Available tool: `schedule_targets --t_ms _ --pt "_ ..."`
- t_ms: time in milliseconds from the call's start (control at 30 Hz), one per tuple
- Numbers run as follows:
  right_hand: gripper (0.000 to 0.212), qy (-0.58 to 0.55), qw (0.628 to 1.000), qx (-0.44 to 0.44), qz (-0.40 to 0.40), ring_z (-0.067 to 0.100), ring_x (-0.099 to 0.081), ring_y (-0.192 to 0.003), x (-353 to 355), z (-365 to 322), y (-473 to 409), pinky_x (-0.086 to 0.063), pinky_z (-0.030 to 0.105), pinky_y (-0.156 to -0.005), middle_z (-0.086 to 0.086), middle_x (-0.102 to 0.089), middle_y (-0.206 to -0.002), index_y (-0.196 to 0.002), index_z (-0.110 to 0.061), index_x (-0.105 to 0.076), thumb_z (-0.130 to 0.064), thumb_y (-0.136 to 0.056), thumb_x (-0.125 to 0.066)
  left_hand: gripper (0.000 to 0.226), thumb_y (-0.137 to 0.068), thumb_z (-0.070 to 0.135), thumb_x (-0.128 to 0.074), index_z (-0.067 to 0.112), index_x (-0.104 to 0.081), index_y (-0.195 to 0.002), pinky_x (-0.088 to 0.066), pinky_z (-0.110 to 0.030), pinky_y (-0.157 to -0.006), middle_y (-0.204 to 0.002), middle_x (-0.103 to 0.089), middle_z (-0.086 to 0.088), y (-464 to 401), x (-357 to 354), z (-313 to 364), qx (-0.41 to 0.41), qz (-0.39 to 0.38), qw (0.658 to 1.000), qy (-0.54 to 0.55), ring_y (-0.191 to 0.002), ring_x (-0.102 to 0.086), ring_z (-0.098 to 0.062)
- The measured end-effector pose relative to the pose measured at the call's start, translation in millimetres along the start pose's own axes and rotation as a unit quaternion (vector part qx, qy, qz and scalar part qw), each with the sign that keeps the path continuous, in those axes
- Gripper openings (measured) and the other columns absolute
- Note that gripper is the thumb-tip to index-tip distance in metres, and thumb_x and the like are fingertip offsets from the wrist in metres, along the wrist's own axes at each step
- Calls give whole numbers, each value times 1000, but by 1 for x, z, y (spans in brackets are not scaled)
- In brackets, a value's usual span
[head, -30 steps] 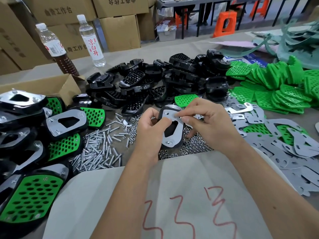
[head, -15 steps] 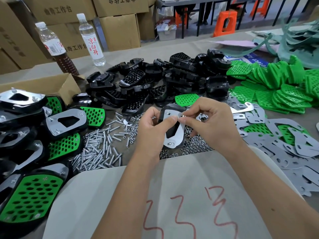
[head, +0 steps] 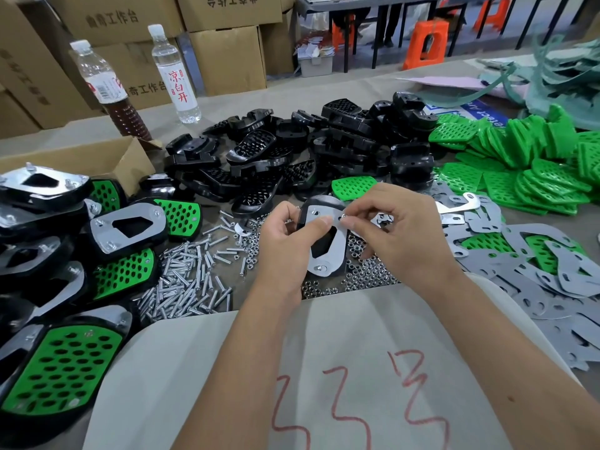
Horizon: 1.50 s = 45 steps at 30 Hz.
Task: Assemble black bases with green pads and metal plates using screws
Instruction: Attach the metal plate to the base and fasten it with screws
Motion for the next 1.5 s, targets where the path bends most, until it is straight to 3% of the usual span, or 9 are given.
schedule_targets --t_ms 300,433,600,700,800,900,1067,1233,1500 --pt "6 57 995 60 -50 16 -65 -78 0 -9 -2 -57 20 -54 -1 -65 -90 -92 -6 -78 -1 -90 -77 41 -87 -1 -75 19 -44 -69 -46 -29 -54 -73 -59 -11 -5 2 -6 7 -3 1000 -12 -66 -57 -23" --pt "10 125 988 89 -22 11 -60 -73 1 -18 -3 -42 8 -63 -3 -63 -79 -83 -6 -75 -8 -84 -85 39 -87 0 -75 17 -44 -72 -43 -32 -57 -74 -56 -13 -5 0 -5 2 -6 1000 -24 -69 -53 -23" --pt "5 111 986 121 -31 4 -59 -72 0 -24 -2 -51 20 -59 -3 -64 -83 -90 -5 -76 -7 -94 -74 41 -85 3 -78 18 -43 -72 -37 -35 -60 -73 -50 -10 -6 -1 -5 -8 8 999 -46 -70 -47 -22" --pt "13 14 999 45 -2 16 -65 -73 1 -12 -1 -57 24 -50 2 -66 -84 -95 -6 -78 3 -95 -68 39 -81 11 -80 21 -45 -69 -42 -31 -53 -66 -56 -2 -5 1 -4 -8 26 999 -43 -63 -52 -20" --pt "20 -132 986 -85 49 18 -66 -66 0 11 0 -59 31 -50 3 -70 -77 -99 -10 -78 7 -93 -68 31 -71 24 -78 22 -47 -69 -45 -40 -61 -71 -60 -7 -3 2 -3 -3 42 998 -47 -68 -56 -24" --pt "15 -167 975 -127 76 18 -64 -58 -2 21 1 -56 29 -48 9 -72 -73 -89 -13 -77 2 -91 -74 30 -70 26 -78 23 -48 -69 -44 -45 -66 -75 -60 -10 -2 2 -3 -2 44 998 -51 -71 -57 -25" --pt "14 -121 983 -119 74 15 -55 -41 -3 22 3 -44 21 -39 -3 -74 -79 -85 -25 -81 -11 -89 -80 28 -71 24 -78 16 -51 -77 -43 -46 -68 -78 -57 -14 -2 4 -2 -3 43 999 -33 -73 -56 -26" --pt "25 -64 995 -40 68 12 -59 -50 -5 5 2 -45 19 -38 -8 -69 -81 -82 -31 -79 -7 -88 -80 31 -74 19 -78 16 -47 -74 -42 -35 -59 -72 -54 -10 -3 4 -2 -3 32 999 -19 -67 -55 -23" --pt "4 27 995 6 94 8 -58 -58 -4 -1 2 -50 30 -50 -18 -62 -75 -85 -16 -81 -15 -88 -81 44 -88 5 -74 22 -38 -68 -39 -25 -48 -60 -50 4 -6 7 -6 6 35 999 -10 -56 -54 -18"
Point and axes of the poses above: each hand's wrist, its own y-axis away from the middle knuckle, its own x-axis out of the back of the hand, z = x × y, the point moved 8 cm from there along -y, towards the middle knuckle
